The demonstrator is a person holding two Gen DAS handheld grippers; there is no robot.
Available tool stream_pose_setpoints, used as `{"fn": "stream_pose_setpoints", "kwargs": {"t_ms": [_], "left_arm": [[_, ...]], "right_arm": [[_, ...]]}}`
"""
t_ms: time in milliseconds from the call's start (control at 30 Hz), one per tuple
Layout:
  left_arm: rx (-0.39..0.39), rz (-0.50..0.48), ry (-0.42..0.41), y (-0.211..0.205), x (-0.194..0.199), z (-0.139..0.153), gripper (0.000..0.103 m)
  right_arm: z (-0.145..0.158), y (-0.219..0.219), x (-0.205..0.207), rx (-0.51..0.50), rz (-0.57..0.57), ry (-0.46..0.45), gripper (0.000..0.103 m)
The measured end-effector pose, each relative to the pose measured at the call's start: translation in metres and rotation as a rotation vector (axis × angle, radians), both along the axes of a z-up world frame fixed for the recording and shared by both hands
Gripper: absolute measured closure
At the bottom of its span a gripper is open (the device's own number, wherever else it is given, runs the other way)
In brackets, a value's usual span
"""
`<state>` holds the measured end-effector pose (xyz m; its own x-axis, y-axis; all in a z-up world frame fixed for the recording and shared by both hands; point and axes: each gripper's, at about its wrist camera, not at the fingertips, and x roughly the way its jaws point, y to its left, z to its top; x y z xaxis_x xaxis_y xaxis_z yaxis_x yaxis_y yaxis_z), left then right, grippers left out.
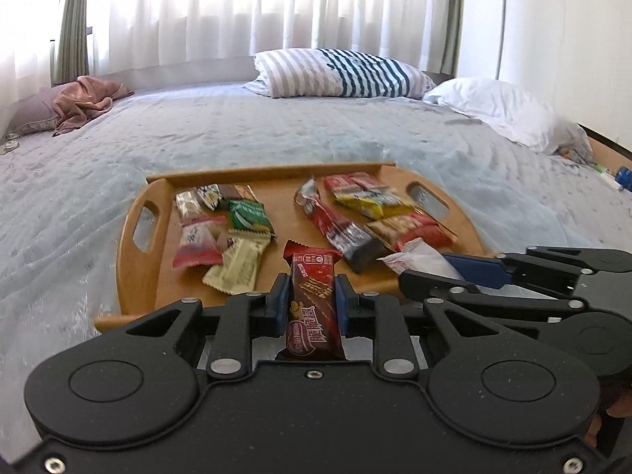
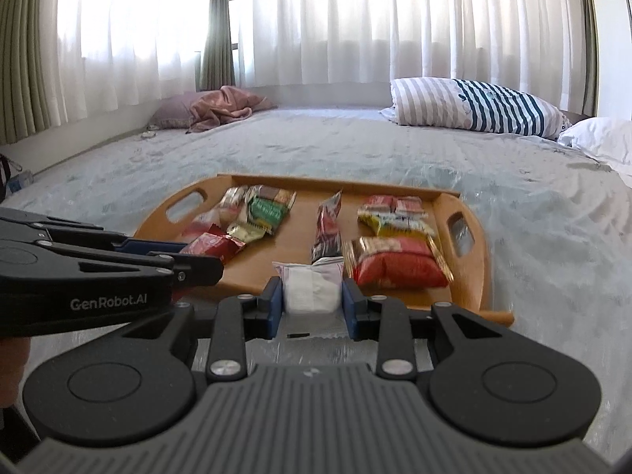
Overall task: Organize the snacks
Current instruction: 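Lift the red chocolate bar and white packet and carry both over the tray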
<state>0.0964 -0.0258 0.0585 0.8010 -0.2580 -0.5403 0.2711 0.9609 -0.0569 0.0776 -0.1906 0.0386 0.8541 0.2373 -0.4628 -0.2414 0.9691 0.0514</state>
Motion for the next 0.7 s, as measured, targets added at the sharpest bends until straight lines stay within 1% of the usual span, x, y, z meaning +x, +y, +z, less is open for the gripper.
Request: {"fn": "stream_pose_setpoints", "kwargs": {"t_ms": [167,267,433,600,700], "left_arm": [[-0.026,0.021,0.012,0.003,0.020,0.001,0.081],[-0.037,0.025,0.024,0.005,0.030,-0.004,0.081],[-0.071,0.028,0.059,0.010,0.049,-0.015,0.081],[-0.083,0.036,0.093,0.014,0.066,-0.025,0.081],[-0.080,0.056,0.111,0.016,0.075,-0.032,0.081]], "right_arm": [[0.004,-0.001,0.014,0.024,-0.009,0.013,0.066],[0.003,0.001,0.020,0.037,-0.003,0.026,0.066],[-0.003,0.007,0.028,0.029,-0.003,0.039,0.066],[-0.006,0.010,0.038,0.045,0.003,0.060,0.066],[-0.008,0.012,0.045,0.054,0.009,0.070,0.066]]}}
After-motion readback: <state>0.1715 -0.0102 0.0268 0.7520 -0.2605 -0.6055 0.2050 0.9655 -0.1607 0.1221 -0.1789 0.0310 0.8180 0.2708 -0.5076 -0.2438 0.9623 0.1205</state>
